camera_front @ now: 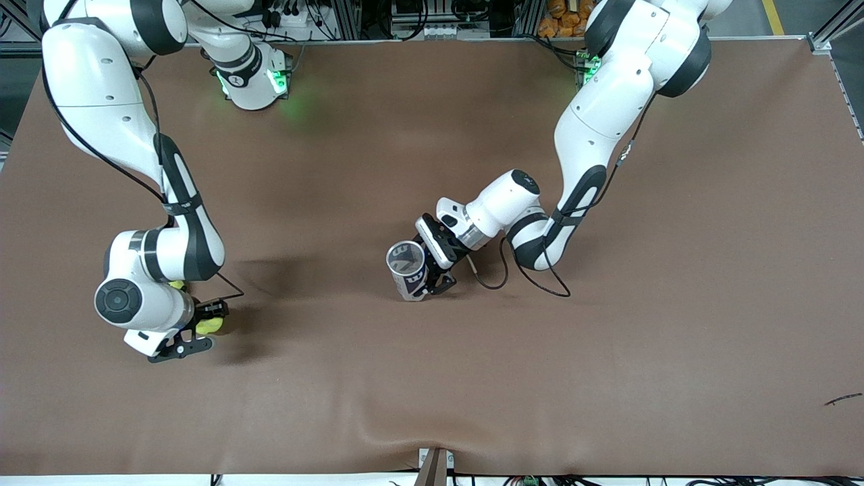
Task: Insert tennis ball vertically with right arm
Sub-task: 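Carry the ball with the right gripper and drop it into the tube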
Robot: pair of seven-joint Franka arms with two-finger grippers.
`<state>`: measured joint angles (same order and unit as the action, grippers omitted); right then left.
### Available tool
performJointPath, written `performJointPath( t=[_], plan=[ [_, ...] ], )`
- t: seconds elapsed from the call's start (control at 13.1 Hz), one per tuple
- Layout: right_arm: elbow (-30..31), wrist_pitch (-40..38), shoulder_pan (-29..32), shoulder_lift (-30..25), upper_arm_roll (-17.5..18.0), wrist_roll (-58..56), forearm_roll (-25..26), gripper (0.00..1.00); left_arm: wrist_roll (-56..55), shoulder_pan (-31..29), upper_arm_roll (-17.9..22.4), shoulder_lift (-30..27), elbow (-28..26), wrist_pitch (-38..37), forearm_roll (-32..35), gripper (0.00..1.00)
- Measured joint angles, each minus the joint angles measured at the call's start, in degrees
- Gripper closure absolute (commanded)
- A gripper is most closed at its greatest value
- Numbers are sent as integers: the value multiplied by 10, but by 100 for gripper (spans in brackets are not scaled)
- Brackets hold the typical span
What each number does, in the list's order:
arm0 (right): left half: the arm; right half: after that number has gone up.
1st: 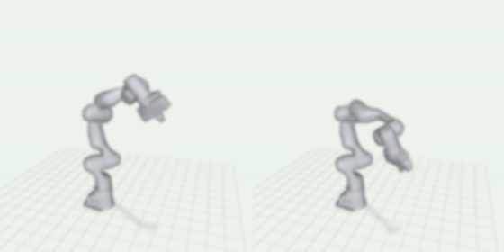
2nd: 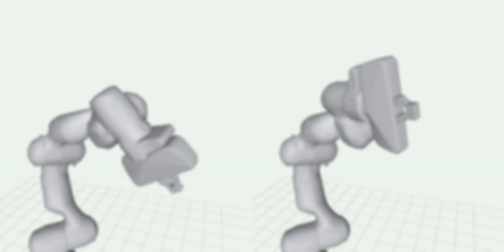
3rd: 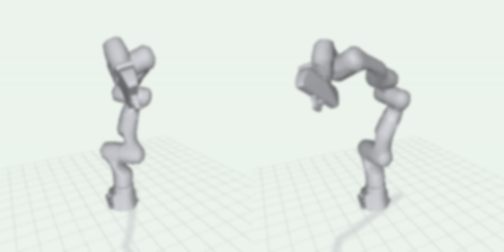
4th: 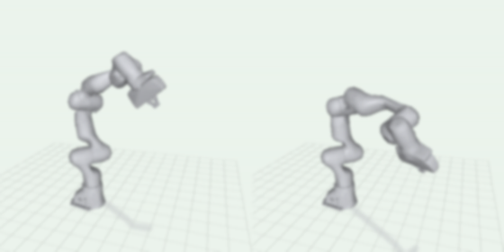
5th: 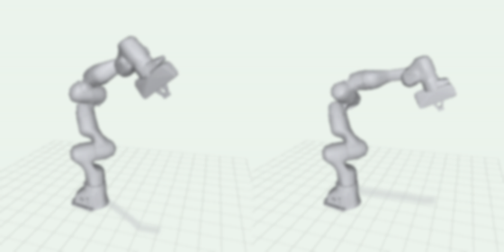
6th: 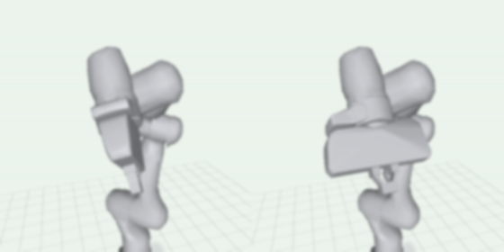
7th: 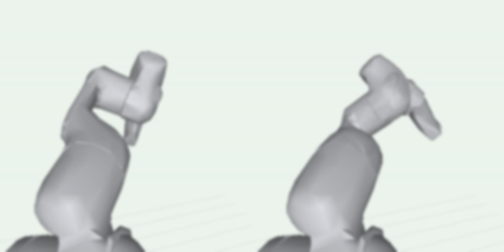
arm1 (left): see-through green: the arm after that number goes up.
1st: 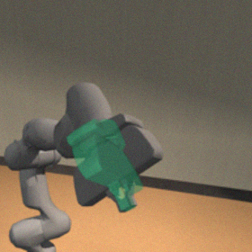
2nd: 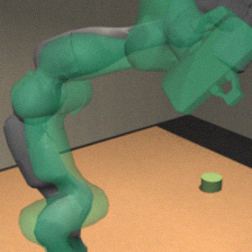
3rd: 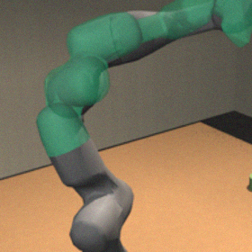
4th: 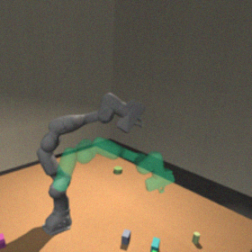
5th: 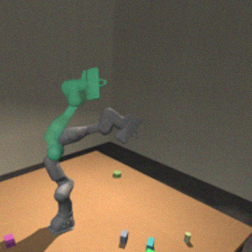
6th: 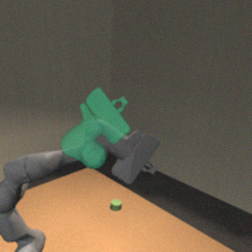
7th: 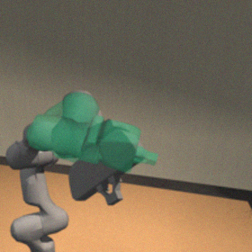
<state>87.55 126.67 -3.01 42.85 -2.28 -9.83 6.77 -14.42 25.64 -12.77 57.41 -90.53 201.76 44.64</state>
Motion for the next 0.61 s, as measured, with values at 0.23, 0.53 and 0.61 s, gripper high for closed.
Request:
performJointPath(
  t=[0.23,0.53,0.61],
  plan=[
    [-28,4,-8,-17,29,1,0,61,0,0,0,0,0,0,0,26],
    [-38,-59,-43,-81,95,112,-3,61,0,0,0,0,1,0,0,26],
    [-37,-77,-49,-91,117,153,-4,61,0,0,0,0,1,0,0,26]
  ],
)
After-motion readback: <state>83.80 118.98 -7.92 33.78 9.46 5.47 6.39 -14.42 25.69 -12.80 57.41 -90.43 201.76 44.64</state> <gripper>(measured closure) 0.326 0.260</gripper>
